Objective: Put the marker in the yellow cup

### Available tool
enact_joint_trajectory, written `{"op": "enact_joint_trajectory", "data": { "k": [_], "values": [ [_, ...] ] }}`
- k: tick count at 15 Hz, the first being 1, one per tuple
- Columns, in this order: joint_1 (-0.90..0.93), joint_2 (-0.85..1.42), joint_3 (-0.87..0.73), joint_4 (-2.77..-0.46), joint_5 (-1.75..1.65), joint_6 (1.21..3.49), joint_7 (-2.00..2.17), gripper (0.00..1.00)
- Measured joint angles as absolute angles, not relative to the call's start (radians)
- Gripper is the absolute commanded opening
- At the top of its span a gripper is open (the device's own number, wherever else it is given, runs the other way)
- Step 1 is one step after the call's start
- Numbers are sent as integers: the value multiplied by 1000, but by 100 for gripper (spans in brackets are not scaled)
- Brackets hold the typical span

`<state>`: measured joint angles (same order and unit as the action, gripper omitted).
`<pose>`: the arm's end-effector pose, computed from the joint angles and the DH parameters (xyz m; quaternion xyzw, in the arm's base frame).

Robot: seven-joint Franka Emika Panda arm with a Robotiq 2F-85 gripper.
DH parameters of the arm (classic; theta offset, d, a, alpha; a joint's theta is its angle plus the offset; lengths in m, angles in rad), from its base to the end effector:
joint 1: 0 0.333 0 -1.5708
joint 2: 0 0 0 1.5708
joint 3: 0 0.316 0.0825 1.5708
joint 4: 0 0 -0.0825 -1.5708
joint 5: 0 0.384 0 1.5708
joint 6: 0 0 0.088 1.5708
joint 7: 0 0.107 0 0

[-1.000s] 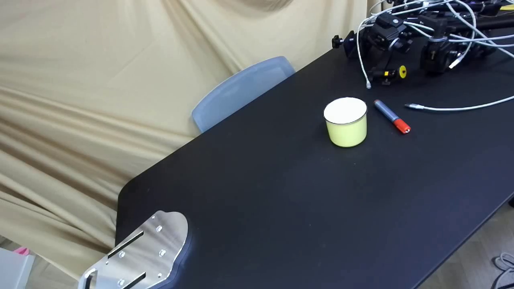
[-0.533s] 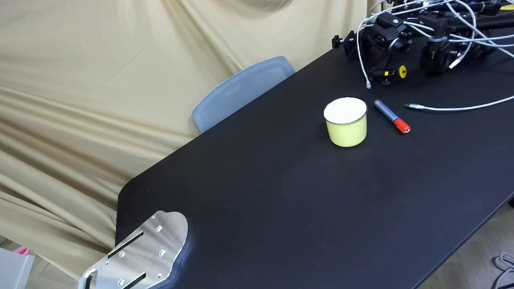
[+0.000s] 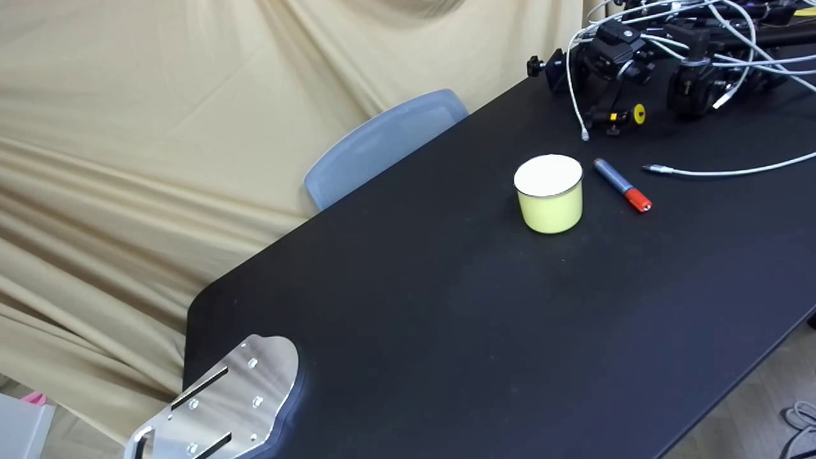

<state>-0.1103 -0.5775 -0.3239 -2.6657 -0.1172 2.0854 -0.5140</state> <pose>0.3275 -0.1529 0.4067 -0.9947 -0.0951 -0.0062 0.0377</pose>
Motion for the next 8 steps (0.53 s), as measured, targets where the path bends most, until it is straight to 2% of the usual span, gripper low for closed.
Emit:
{"op": "enact_joint_trajectory", "data": {
  "k": [4, 8],
  "values": [
    [-78, -509, -252, -2795, -8, 2356, -389, 100],
    [-26, -390, -203, -2797, 80, 2508, -323, 100]
  ]
}}
